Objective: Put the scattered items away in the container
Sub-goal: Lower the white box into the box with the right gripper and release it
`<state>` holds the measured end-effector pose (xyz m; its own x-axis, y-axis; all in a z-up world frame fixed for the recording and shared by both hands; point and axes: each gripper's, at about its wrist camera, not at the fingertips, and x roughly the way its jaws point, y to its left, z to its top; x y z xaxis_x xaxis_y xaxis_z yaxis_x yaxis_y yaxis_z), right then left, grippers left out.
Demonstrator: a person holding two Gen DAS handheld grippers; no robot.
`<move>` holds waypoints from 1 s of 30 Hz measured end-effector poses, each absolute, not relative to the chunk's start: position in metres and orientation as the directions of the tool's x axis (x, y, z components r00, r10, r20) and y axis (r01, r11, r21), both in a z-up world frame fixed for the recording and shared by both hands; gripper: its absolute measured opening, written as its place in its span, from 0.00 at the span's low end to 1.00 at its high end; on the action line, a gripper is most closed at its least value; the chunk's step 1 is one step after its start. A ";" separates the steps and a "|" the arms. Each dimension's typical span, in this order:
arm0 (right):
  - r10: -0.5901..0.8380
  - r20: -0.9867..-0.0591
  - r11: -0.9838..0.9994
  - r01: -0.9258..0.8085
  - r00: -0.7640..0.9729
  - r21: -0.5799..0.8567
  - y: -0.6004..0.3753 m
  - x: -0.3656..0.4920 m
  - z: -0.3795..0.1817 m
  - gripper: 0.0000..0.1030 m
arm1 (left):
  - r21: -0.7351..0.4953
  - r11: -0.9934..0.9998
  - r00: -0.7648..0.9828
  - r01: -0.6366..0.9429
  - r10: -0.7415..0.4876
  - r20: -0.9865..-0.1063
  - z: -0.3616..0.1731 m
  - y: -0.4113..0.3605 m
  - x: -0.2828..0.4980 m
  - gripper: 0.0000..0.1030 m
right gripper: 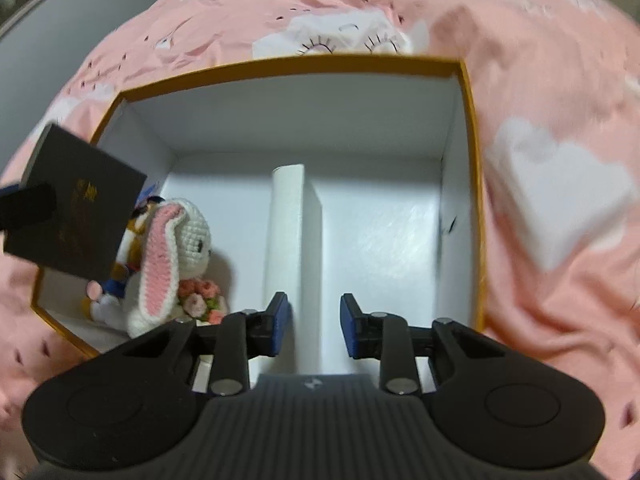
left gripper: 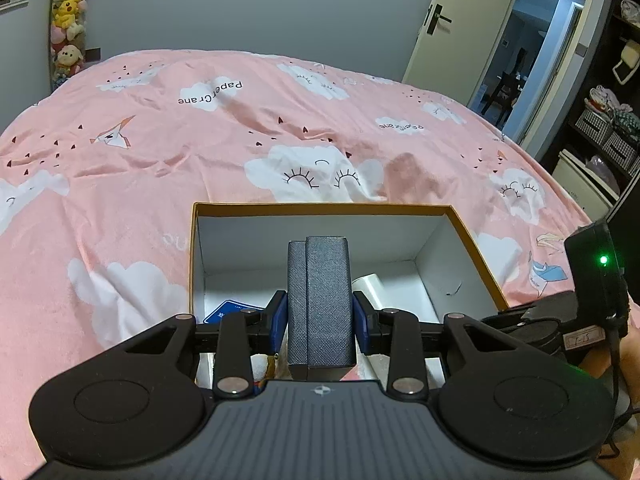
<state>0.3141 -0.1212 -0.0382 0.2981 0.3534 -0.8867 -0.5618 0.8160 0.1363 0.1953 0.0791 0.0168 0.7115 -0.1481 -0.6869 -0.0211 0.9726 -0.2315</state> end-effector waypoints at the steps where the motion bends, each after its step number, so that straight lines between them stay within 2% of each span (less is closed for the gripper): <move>1: 0.337 -0.889 0.810 -0.577 0.308 0.107 -0.120 0.316 -0.038 0.28 | -0.235 0.972 0.712 -0.019 -0.152 -0.685 0.016 0.079 0.196 0.37; 3: 0.301 -0.899 0.797 -0.601 0.318 0.054 -0.114 0.316 -0.040 0.26 | -0.243 0.970 0.714 -0.016 -0.159 -0.682 0.016 0.079 0.196 0.37; 5: 0.290 -0.900 0.795 -0.606 0.325 0.037 -0.115 0.319 -0.038 0.30 | -0.249 0.968 0.718 -0.013 -0.164 -0.676 0.016 0.080 0.195 0.37; 10: 0.368 -0.870 0.746 -0.663 0.329 0.065 -0.101 0.315 -0.023 0.31 | -0.249 0.968 0.720 -0.018 -0.161 -0.676 0.016 0.082 0.195 0.37; 14: 0.344 -0.867 0.665 -0.745 0.360 -0.045 -0.076 0.299 -0.030 0.31 | -0.257 0.965 0.727 -0.041 -0.148 -0.671 0.015 0.082 0.193 0.37; 18: 0.279 -0.866 0.624 -0.764 0.415 -0.165 -0.073 0.290 -0.040 0.26 | -0.236 0.970 0.740 -0.056 -0.118 -0.662 0.013 0.076 0.191 0.37; 22: 0.235 -0.873 0.622 -0.756 0.428 -0.204 -0.083 0.292 -0.041 0.21 | -0.236 0.970 0.745 -0.056 -0.117 -0.656 0.011 0.070 0.191 0.37; 30: 0.166 -0.894 0.607 -0.758 0.416 -0.240 -0.096 0.293 -0.052 0.20 | -0.223 0.973 0.753 -0.053 -0.107 -0.649 0.010 0.066 0.190 0.37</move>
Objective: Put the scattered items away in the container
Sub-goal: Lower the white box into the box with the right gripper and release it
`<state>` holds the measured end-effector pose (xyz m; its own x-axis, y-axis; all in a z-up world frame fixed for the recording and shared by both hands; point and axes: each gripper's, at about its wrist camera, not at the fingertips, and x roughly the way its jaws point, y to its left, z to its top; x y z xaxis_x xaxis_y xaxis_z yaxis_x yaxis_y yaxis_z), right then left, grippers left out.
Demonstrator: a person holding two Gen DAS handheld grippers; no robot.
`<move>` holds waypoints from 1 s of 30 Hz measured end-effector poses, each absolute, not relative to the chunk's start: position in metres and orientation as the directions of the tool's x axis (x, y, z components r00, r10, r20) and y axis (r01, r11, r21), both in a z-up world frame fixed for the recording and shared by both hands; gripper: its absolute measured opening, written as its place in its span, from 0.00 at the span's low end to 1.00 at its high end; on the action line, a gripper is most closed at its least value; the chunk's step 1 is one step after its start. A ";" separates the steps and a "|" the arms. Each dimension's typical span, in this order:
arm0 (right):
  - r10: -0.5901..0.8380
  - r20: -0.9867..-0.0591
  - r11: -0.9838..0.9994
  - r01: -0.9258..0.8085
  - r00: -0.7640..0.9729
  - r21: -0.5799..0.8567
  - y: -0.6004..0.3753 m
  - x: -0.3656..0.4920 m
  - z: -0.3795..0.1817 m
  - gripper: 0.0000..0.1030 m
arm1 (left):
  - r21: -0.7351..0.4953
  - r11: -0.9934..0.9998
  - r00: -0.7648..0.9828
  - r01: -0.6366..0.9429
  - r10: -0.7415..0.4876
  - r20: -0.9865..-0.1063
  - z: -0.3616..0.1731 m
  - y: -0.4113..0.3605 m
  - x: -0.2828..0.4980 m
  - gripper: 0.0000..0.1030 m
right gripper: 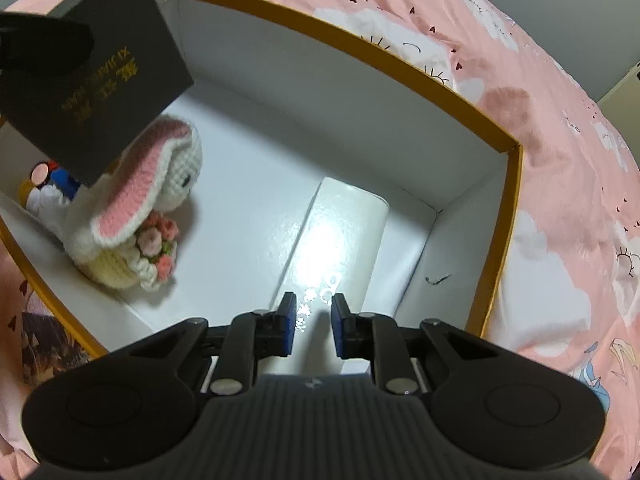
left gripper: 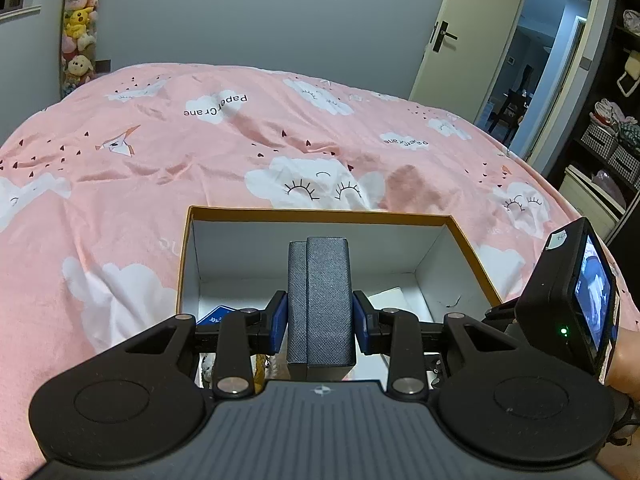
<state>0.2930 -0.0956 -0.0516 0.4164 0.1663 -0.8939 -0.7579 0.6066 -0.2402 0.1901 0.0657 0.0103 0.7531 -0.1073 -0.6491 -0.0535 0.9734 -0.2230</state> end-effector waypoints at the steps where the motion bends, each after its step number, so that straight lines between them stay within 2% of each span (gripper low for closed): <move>1: 0.170 -0.894 0.602 -0.762 0.416 -0.240 -0.095 0.293 -0.051 0.20 | -0.225 0.973 0.754 -0.055 -0.107 -0.649 0.011 0.066 0.190 0.37; 3: 0.190 -0.892 0.585 -0.777 0.411 -0.234 -0.093 0.294 -0.048 0.22 | -0.226 0.972 0.754 -0.056 -0.107 -0.648 0.011 0.066 0.191 0.37; 7: 0.254 -0.883 0.498 -0.836 0.394 -0.230 -0.083 0.289 -0.045 0.31 | -0.220 0.974 0.752 -0.055 -0.104 -0.650 0.011 0.066 0.191 0.37; 13: 0.230 -0.898 0.408 -0.875 0.376 -0.262 -0.067 0.295 -0.061 0.31 | -0.216 0.974 0.746 -0.060 -0.100 -0.658 0.010 0.066 0.195 0.37; 18: 0.180 -0.877 0.367 -0.858 0.446 -0.360 -0.062 0.300 -0.075 0.32 | -0.219 0.974 0.744 -0.062 -0.101 -0.661 0.009 0.067 0.197 0.37; 21: 0.147 -0.873 0.379 -0.842 0.465 -0.385 -0.063 0.303 -0.077 0.36 | -0.224 0.973 0.742 -0.063 -0.104 -0.662 0.008 0.068 0.198 0.37; 30: 0.050 -0.888 0.537 -0.762 0.457 -0.362 -0.084 0.323 -0.071 0.35 | -0.228 0.971 0.745 -0.070 -0.101 -0.660 0.006 0.072 0.200 0.37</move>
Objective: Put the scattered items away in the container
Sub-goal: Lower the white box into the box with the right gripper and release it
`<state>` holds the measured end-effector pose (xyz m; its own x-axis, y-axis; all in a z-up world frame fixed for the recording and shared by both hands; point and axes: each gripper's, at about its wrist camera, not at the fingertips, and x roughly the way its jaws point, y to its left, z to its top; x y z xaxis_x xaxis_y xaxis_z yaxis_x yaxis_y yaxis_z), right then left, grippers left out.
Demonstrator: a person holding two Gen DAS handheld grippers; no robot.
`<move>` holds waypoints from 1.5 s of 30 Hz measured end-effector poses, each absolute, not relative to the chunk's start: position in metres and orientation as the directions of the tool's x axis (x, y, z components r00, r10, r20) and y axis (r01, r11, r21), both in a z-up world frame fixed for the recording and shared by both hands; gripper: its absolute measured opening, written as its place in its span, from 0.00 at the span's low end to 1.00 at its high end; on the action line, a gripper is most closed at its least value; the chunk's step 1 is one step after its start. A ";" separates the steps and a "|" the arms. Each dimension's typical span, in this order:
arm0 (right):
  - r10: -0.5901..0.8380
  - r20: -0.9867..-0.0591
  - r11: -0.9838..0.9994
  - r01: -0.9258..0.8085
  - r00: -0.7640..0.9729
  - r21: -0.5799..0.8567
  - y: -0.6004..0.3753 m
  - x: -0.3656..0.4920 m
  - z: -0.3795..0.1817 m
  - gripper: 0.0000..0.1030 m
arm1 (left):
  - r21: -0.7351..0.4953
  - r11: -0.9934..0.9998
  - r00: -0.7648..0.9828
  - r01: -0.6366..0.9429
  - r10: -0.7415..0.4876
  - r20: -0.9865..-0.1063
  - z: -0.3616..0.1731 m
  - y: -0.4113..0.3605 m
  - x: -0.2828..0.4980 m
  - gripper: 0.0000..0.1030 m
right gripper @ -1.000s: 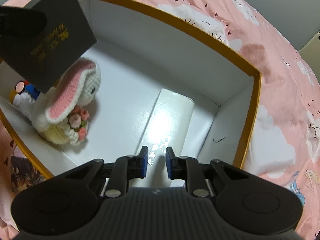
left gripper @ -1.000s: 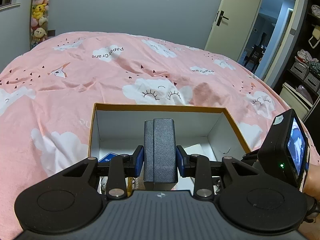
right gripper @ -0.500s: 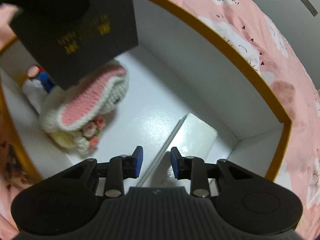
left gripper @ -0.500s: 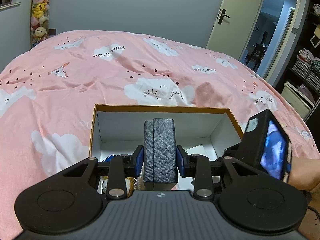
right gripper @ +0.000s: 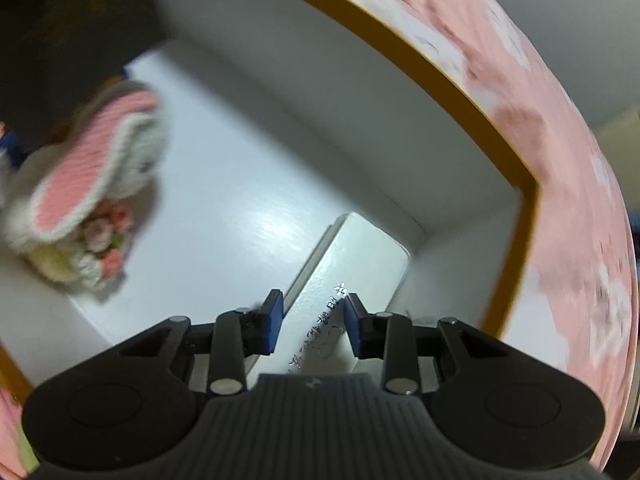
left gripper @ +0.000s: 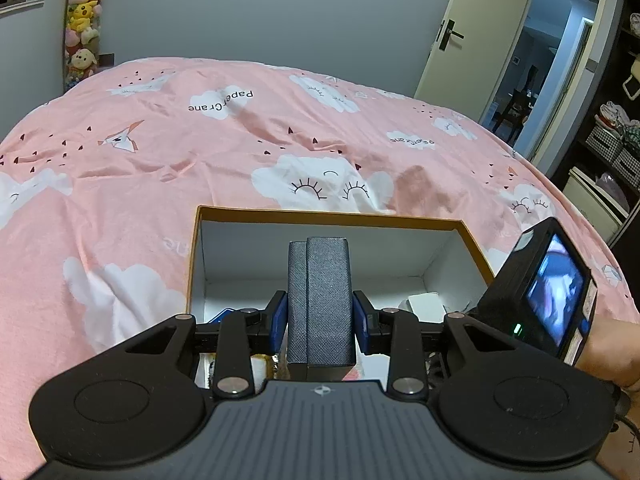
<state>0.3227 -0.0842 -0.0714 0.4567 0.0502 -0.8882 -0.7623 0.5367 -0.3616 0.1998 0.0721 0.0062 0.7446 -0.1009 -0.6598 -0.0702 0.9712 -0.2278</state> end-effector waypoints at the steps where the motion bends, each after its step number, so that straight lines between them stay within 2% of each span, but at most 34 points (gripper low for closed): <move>1: 0.054 -0.895 0.564 -0.753 0.443 -0.339 -0.088 0.327 -0.070 0.34 | -0.227 0.971 0.744 -0.070 -0.101 -0.660 0.006 0.072 0.200 0.37; 8: 0.060 -0.903 0.571 -0.756 0.426 -0.319 -0.092 0.329 -0.066 0.34 | -0.244 0.969 0.759 -0.032 -0.135 -0.637 0.013 0.073 0.200 0.37; 16: 0.210 -0.866 0.572 -0.775 0.455 -0.268 -0.123 0.309 -0.026 0.37 | -0.267 0.963 0.758 0.047 -0.209 -0.618 0.022 0.058 0.220 0.37; 22: 0.288 -0.819 0.587 -0.767 0.497 -0.259 -0.128 0.296 -0.012 0.41 | -0.379 0.923 0.676 0.068 -0.322 -0.663 0.001 0.044 0.244 0.37; 29: 0.339 -0.798 0.618 -0.758 0.497 -0.209 -0.144 0.307 -0.009 0.41 | -0.469 0.883 0.524 0.003 -0.401 -0.752 -0.048 0.033 0.264 0.37; 38: 0.376 -0.786 0.639 -0.752 0.491 -0.164 -0.155 0.309 -0.015 0.41 | -0.503 0.859 0.471 -0.096 -0.406 -0.783 -0.080 0.023 0.263 0.37; 45: 0.385 -0.783 0.639 -0.753 0.488 -0.155 -0.160 0.306 -0.018 0.41 | -0.417 0.902 0.444 -0.107 -0.332 -0.832 -0.076 0.019 0.259 0.39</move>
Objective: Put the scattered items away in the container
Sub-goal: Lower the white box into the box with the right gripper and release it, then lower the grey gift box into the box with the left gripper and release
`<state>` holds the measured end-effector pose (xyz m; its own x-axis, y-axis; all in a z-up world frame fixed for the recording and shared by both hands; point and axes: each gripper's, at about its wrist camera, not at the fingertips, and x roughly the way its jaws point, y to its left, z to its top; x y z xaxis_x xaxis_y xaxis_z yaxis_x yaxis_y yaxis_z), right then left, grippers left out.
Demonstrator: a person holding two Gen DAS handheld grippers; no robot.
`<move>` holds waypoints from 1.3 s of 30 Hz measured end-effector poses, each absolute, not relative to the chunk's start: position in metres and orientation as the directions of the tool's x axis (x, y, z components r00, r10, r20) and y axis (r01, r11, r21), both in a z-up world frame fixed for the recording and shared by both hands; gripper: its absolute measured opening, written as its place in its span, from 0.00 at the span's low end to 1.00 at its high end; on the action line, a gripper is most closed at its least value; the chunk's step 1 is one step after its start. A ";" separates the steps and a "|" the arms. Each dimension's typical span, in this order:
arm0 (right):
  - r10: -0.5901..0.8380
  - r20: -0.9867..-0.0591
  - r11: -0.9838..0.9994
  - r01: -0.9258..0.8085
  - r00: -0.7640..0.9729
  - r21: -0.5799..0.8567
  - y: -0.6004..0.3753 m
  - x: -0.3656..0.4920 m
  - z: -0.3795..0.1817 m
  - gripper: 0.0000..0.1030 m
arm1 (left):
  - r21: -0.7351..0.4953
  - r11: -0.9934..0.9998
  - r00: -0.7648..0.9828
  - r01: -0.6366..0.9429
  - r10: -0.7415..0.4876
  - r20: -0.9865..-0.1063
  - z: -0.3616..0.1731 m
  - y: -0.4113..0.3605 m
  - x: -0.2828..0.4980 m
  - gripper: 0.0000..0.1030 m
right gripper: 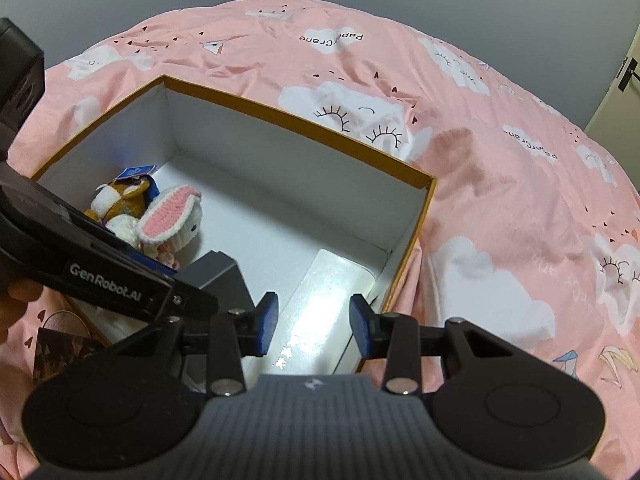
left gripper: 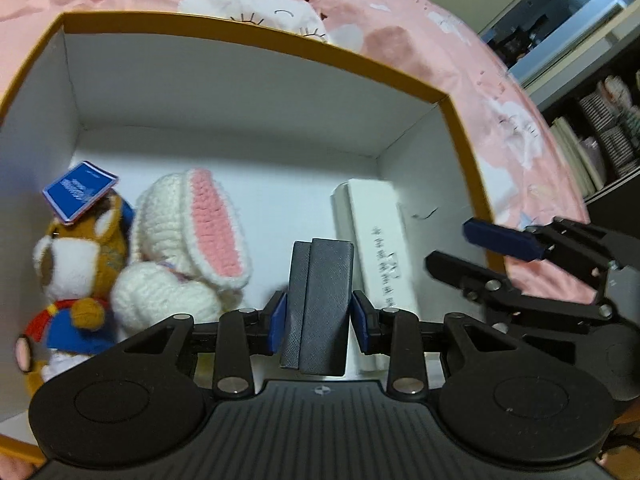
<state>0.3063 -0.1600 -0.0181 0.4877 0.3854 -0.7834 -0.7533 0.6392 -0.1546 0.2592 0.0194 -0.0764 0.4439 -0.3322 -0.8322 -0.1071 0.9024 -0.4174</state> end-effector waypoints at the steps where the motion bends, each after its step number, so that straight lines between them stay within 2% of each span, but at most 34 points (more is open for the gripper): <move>1: 0.386 -0.783 0.640 -0.753 0.487 -0.154 -0.160 0.307 -0.019 0.41 | -0.390 0.915 0.443 -0.106 -0.308 -0.842 -0.075 0.019 0.258 0.40; 14: 0.392 -0.781 0.630 -0.760 0.487 -0.158 -0.161 0.303 -0.023 0.42 | -0.214 0.976 0.469 -0.044 -0.168 -0.867 -0.059 0.005 0.237 0.44; 17: 0.392 -0.780 0.630 -0.760 0.488 -0.158 -0.161 0.302 -0.023 0.42 | -0.184 0.982 0.472 -0.052 -0.138 -0.871 -0.059 0.006 0.234 0.43; 19: 0.392 -0.780 0.630 -0.760 0.488 -0.159 -0.162 0.302 -0.023 0.42 | -0.207 0.978 0.468 -0.038 -0.166 -0.868 -0.059 0.007 0.233 0.29; 23: 0.391 -0.780 0.631 -0.760 0.489 -0.159 -0.161 0.303 -0.024 0.42 | -0.215 0.976 0.465 -0.025 -0.179 -0.867 -0.061 0.004 0.236 0.25; 24: 0.391 -0.780 0.632 -0.759 0.488 -0.158 -0.161 0.303 -0.024 0.42 | -0.223 0.975 0.459 -0.020 -0.189 -0.868 -0.062 0.003 0.237 0.20; 25: 0.392 -0.780 0.632 -0.758 0.488 -0.157 -0.161 0.303 -0.024 0.42 | -0.252 0.968 0.441 -0.024 -0.216 -0.871 -0.065 0.004 0.238 0.11; 26: 0.392 -0.779 0.632 -0.758 0.489 -0.158 -0.161 0.303 -0.024 0.42 | -0.289 0.957 0.413 -0.038 -0.248 -0.876 -0.071 0.006 0.240 0.09; 28: 0.390 -0.779 0.633 -0.758 0.491 -0.161 -0.161 0.303 -0.024 0.42 | -0.342 0.936 0.388 -0.086 -0.285 -0.877 -0.081 0.012 0.242 0.09; 31: 0.389 -0.778 0.633 -0.757 0.494 -0.164 -0.161 0.303 -0.024 0.42 | -0.352 0.929 0.382 -0.115 -0.286 -0.879 -0.090 0.014 0.244 0.09; 39: 0.387 -0.782 0.627 -0.762 0.488 -0.165 -0.159 0.300 -0.027 0.42 | -0.411 0.907 0.381 -0.087 -0.351 -0.856 -0.091 0.008 0.247 0.09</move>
